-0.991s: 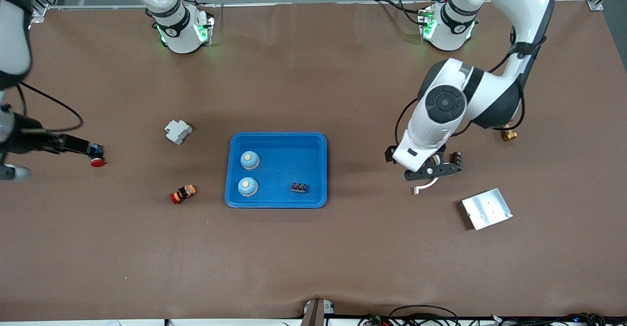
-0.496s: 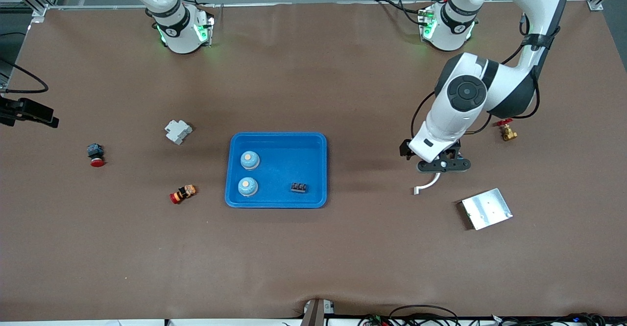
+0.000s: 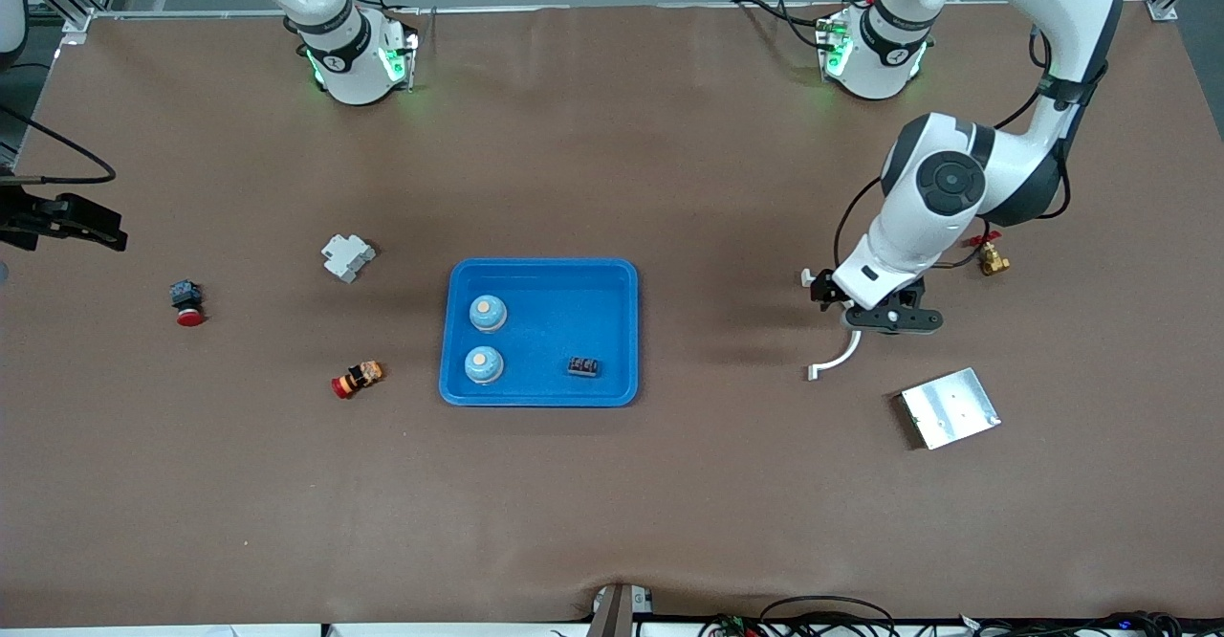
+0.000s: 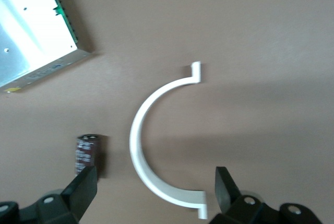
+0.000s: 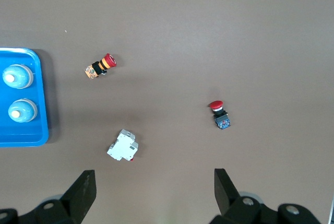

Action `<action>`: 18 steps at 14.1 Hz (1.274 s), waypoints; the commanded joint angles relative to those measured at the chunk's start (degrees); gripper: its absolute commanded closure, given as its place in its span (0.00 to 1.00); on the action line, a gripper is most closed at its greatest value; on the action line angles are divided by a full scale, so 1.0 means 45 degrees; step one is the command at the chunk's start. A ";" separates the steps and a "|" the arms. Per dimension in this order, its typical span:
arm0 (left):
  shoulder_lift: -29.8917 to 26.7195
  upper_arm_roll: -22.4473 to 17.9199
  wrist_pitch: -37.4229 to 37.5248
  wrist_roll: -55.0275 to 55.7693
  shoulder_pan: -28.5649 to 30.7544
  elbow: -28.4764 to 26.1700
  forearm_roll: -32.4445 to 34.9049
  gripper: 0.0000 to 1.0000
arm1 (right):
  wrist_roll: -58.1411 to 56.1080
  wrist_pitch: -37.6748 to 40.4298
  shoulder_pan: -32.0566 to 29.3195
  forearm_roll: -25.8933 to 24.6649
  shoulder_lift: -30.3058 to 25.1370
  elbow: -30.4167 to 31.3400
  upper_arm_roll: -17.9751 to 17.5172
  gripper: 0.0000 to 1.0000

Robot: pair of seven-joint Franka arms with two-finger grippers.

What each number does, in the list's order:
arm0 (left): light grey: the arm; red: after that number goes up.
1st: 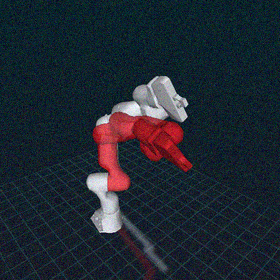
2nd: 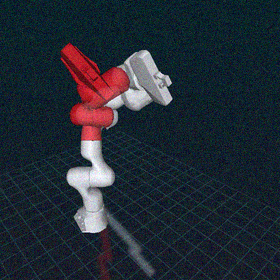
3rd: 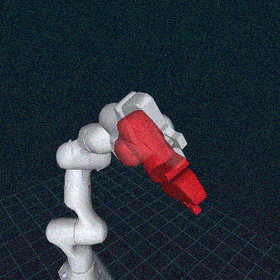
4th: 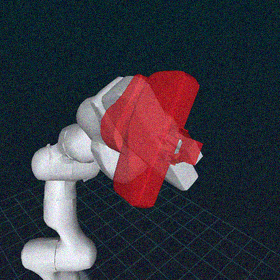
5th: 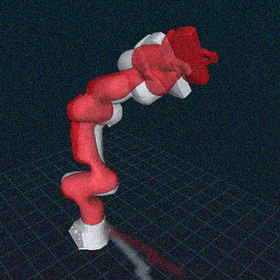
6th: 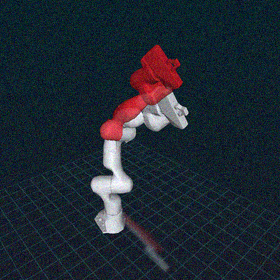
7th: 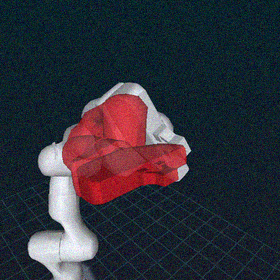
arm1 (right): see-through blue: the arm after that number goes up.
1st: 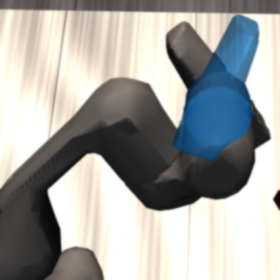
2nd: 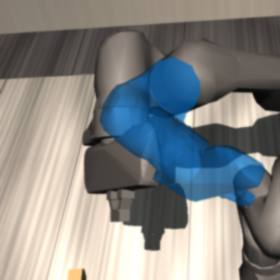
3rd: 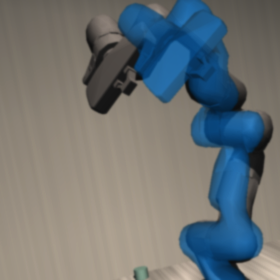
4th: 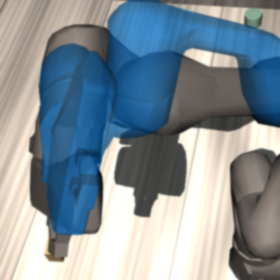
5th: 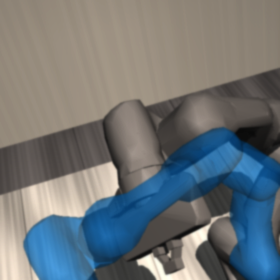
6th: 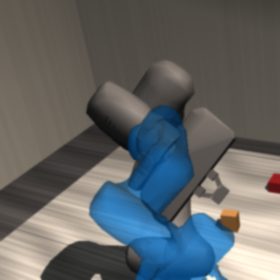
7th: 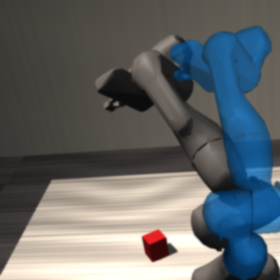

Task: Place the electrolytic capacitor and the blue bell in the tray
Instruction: 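Grasp the second brown capacitor with the left gripper and lift it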

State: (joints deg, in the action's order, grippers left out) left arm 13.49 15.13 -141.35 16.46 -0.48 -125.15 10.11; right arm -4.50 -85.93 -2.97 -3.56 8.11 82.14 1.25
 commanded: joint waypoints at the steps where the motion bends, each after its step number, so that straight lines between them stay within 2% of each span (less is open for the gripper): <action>1: -0.0594 0.0153 -0.0871 -0.1368 0.0924 -0.1131 -0.0019 0.00 | -0.0053 0.0248 -0.0259 0.0536 0.0074 -0.0265 0.0130 0.00; 3: -0.0614 0.0153 -0.1864 -0.2073 0.1548 -0.1872 -0.0019 0.00 | -0.0054 0.0616 -0.0200 0.0789 0.0074 -0.0265 0.0503 0.00; 5: -0.0537 0.0153 -0.3076 -0.2795 0.2018 -0.2537 -0.0019 0.00 | -0.0034 0.0853 -0.0181 0.0713 0.0094 -0.0420 0.0446 0.00; 12: -0.0009 0.0114 -0.3549 -0.3482 0.2509 -0.2716 0.0078 0.00 | -0.0093 0.0854 -0.0142 0.0653 0.0093 -0.0479 0.0406 0.00; 18: 0.0712 0.0095 -0.4700 -0.3463 0.2919 -0.2990 0.0781 0.00 | 0.0024 0.0970 -0.0063 0.0673 0.0074 -0.0790 0.0406 0.00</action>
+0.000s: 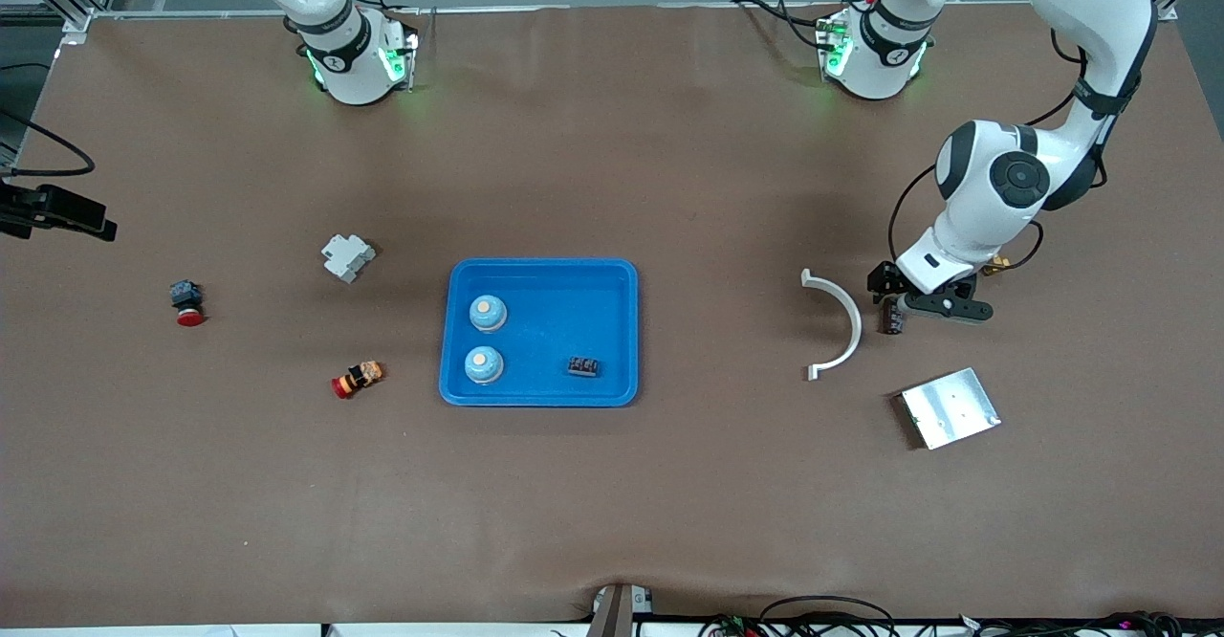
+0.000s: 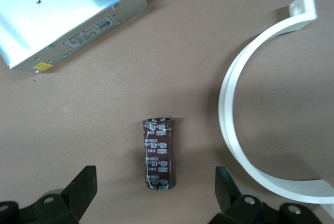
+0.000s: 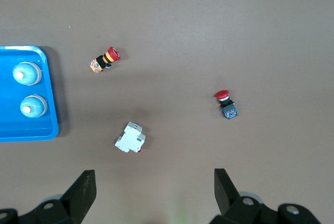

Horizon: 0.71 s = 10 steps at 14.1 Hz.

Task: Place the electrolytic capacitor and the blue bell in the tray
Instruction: 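Grasp the second brown capacitor with the left gripper and lift it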

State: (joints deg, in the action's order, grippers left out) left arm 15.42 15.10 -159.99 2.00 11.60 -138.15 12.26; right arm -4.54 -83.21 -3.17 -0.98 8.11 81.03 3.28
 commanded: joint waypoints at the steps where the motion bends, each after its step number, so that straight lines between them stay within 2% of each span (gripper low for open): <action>1: 0.0439 0.0082 -0.0715 -0.0248 0.0292 -0.0100 0.0400 0.00 | 0.0032 0.0424 -0.0057 0.0178 0.0053 -0.0682 -0.0046 0.00; 4: 0.0947 0.0082 -0.1340 -0.0248 0.0547 -0.0080 0.0615 0.00 | 0.0052 0.0464 -0.0038 0.0062 0.0073 -0.0742 -0.0046 0.00; 10: 0.1378 0.0043 -0.1459 -0.0229 0.0645 0.0173 0.0674 0.00 | -0.0143 0.0425 -0.0194 0.0392 0.0073 -0.0742 0.0012 0.00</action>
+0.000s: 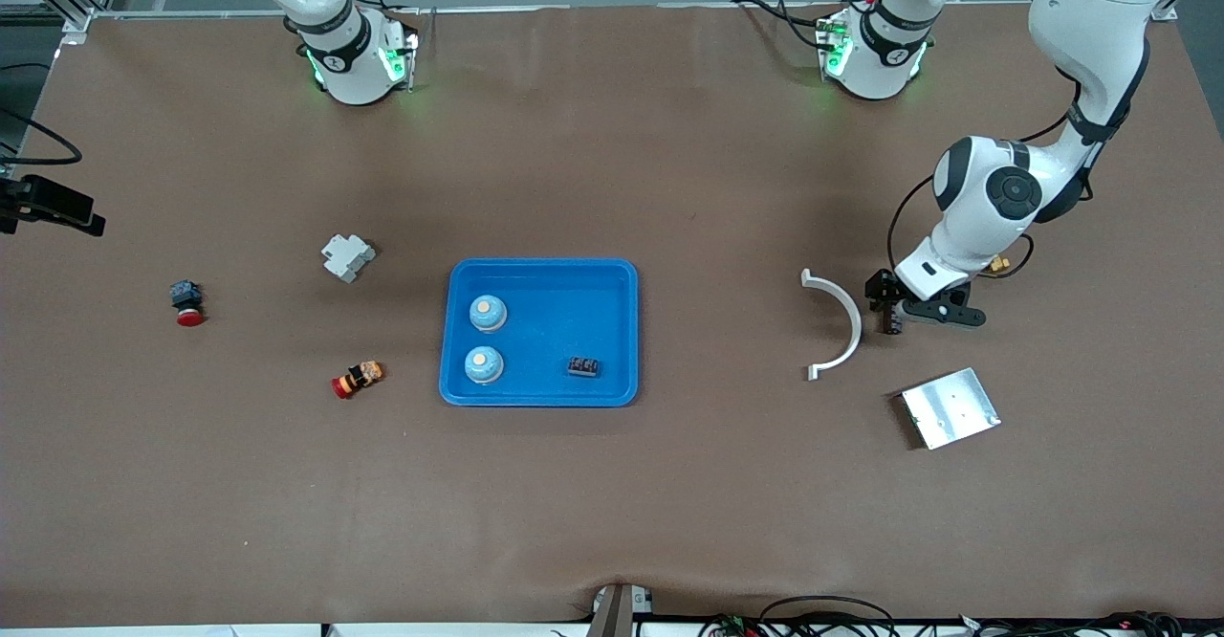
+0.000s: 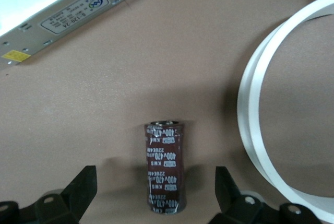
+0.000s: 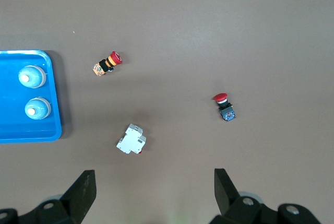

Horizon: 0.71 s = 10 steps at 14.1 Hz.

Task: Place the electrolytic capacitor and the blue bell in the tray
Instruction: 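Grasp the second brown capacitor with the left gripper and lift it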

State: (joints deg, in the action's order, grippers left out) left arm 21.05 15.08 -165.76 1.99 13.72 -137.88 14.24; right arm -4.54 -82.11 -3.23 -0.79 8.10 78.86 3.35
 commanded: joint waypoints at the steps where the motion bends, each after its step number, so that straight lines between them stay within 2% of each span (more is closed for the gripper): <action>1: 0.0147 0.0046 -0.0176 -0.0228 0.0194 0.0131 0.0235 0.00 | -0.0240 0.0199 -0.0141 0.0313 0.0056 -0.0260 -0.0040 0.00; 2: 0.0167 0.0046 -0.0176 -0.0228 0.0252 0.0131 0.0235 0.00 | -0.0241 0.0122 -0.0044 0.0178 0.0055 -0.0260 -0.0060 0.00; 7: 0.0147 0.0027 -0.0176 -0.0169 0.0311 0.0131 0.0235 0.85 | -0.0456 0.0004 -0.0082 0.0098 0.0055 -0.0260 -0.0041 0.00; 8: 0.0128 0.0008 -0.0157 -0.0169 0.0330 0.0131 0.0235 1.00 | -0.0437 -0.0228 -0.0121 0.0098 0.0055 -0.0260 -0.0021 0.00; 10: 0.0108 0.0027 -0.0157 0.0006 0.0621 0.0151 0.0254 1.00 | -0.0476 -0.0426 -0.0161 0.0157 0.0017 -0.0182 -0.0001 0.00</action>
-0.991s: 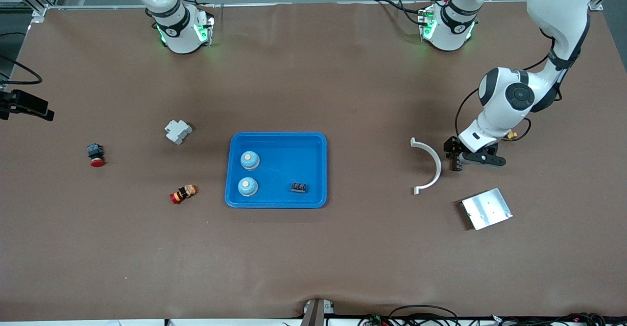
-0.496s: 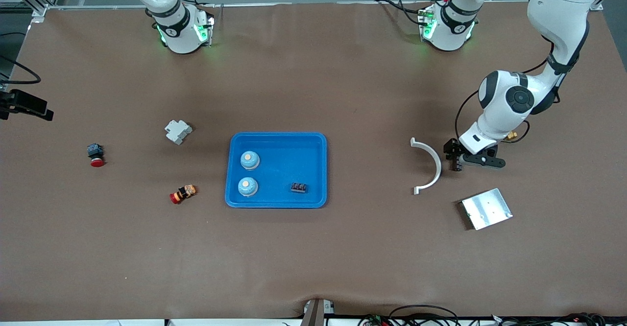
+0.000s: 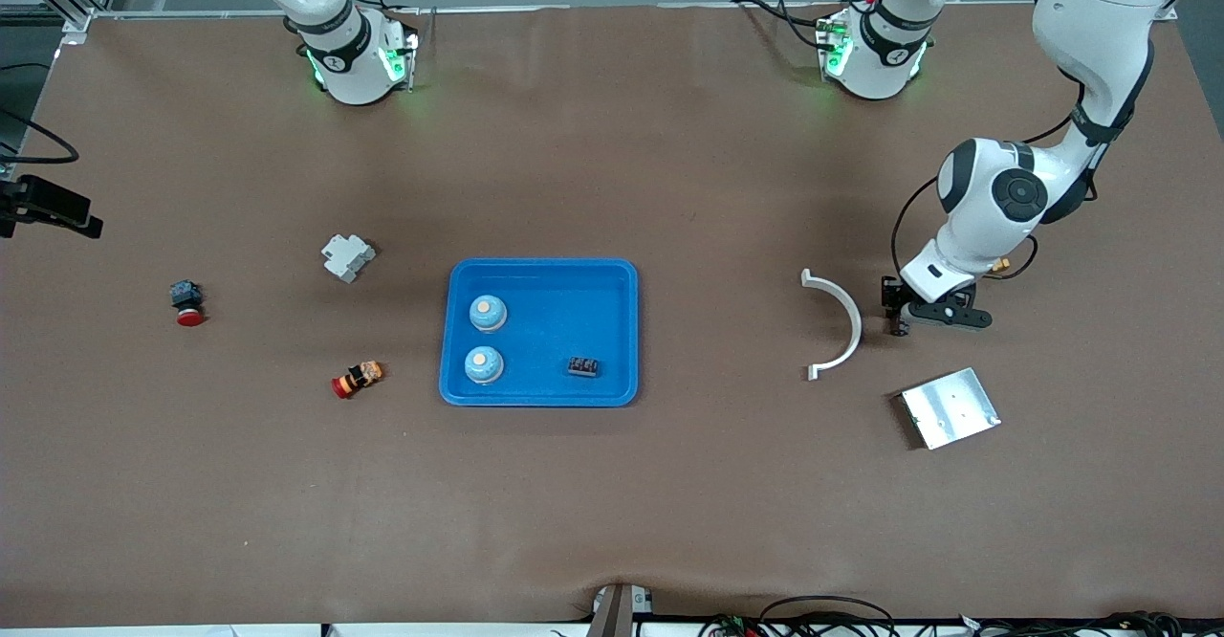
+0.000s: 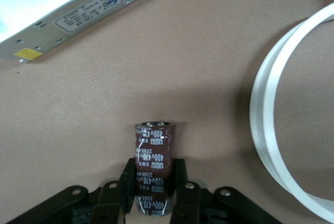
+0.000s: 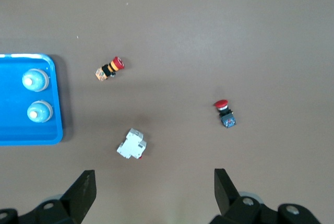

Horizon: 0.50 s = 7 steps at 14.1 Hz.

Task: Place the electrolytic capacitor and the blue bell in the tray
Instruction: 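Grasp the second brown capacitor with the left gripper and lift it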

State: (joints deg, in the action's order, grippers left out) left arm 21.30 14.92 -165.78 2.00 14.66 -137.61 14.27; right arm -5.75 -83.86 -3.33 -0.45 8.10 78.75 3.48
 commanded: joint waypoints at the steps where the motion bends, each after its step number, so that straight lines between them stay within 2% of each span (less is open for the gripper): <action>1: 0.0013 0.0064 -0.0153 0.0025 0.0492 0.0091 0.0248 1.00 | -0.0206 -0.0036 -0.0119 0.0061 0.0017 -0.0157 -0.0031 0.00; 5: -0.0065 0.0064 -0.0018 0.0784 0.0513 0.0500 0.0209 1.00 | -0.0226 -0.0076 -0.0099 0.0041 -0.0003 -0.0157 -0.0070 0.00; 7: -0.0085 0.0083 0.0604 0.1370 0.0513 0.0948 0.0015 1.00 | -0.0264 -0.0095 -0.0138 0.0080 -0.0081 -0.0118 -0.0070 0.00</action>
State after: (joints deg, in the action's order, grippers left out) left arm 21.30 14.88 -165.50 5.39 16.63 -135.30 14.26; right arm -6.10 -84.53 -3.34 -0.45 8.10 78.73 3.49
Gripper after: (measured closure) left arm 0.687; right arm 0.000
